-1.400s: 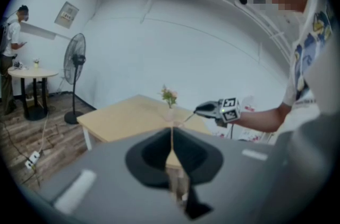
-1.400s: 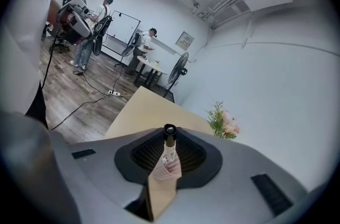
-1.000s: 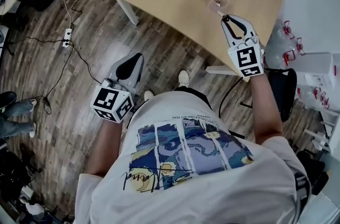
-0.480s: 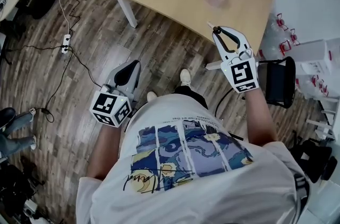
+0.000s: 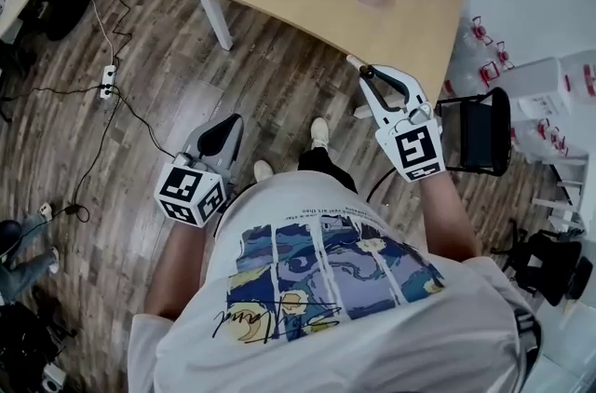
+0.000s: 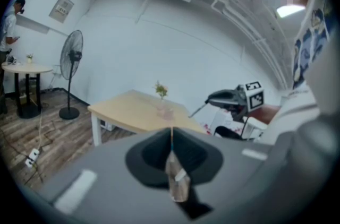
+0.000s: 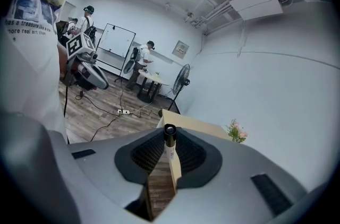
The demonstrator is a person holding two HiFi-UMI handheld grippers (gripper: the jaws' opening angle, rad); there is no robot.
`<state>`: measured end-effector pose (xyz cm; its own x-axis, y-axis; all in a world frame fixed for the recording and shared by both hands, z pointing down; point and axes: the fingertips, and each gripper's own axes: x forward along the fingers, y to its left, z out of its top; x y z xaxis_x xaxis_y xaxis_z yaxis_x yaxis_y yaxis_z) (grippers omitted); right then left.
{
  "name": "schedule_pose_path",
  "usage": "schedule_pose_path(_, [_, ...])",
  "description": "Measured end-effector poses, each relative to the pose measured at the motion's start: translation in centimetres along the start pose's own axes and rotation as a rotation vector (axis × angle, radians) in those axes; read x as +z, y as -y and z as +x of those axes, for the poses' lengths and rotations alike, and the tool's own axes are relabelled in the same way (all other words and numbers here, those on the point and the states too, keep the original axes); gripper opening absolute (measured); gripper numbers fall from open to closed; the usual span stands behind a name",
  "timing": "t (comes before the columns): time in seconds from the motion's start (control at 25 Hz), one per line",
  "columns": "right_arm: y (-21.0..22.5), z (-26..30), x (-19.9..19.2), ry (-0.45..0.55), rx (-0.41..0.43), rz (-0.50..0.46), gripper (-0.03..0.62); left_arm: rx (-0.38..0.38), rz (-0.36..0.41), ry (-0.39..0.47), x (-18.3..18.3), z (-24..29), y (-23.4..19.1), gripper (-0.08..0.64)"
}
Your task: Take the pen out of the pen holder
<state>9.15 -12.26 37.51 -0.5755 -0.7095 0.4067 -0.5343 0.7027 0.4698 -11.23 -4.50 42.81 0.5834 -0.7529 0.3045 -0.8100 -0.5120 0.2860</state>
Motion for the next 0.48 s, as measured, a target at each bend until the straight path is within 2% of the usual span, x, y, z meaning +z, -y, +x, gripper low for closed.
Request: schedule_pose_path(0.48, [-0.4, -1.2, 1.5, 0.003, -0.016, -0.011, 0.06, -0.06, 0.001, 0.007, -0.2, 1.1, 0.9, 0.015])
